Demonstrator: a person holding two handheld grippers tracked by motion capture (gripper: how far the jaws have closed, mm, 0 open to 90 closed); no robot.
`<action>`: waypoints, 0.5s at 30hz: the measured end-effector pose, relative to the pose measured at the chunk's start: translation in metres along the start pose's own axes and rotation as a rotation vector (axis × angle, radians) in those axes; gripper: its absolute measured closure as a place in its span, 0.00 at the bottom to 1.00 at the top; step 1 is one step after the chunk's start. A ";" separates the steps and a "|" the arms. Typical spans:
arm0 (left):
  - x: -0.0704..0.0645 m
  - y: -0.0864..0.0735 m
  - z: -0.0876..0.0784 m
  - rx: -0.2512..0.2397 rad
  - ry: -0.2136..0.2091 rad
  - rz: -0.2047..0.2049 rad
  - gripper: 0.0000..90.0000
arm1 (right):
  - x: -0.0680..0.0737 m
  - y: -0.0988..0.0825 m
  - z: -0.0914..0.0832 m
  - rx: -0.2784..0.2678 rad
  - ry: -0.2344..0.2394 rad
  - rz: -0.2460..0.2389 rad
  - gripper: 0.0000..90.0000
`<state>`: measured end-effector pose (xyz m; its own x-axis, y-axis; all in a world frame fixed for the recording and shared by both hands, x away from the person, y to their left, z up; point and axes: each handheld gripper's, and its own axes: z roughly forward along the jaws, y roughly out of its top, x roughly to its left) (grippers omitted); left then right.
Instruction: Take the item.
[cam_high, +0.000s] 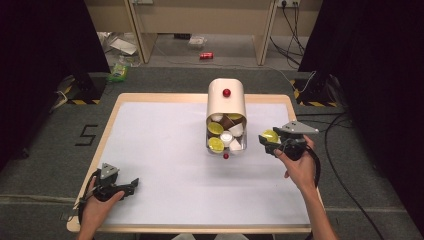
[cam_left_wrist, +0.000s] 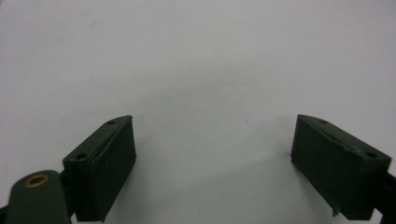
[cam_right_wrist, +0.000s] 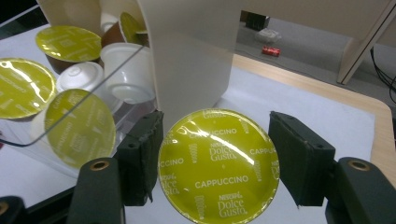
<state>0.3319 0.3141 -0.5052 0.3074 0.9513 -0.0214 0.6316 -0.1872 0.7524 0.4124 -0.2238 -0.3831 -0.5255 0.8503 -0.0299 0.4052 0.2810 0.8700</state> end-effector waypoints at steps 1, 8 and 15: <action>0.000 0.000 0.000 0.000 0.001 0.000 0.15 | -0.001 -0.001 0.001 0.001 -0.002 -0.002 0.42; 0.000 0.000 0.000 0.000 0.000 0.000 0.15 | -0.005 -0.007 0.005 0.019 -0.016 0.010 0.42; 0.000 0.000 0.000 -0.002 0.000 -0.003 0.15 | -0.009 -0.017 0.016 0.050 -0.021 0.010 0.42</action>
<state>0.3320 0.3139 -0.5053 0.3056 0.9519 -0.0237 0.6308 -0.1837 0.7539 0.4224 -0.2296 -0.4054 -0.5055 0.8622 -0.0323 0.4475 0.2940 0.8445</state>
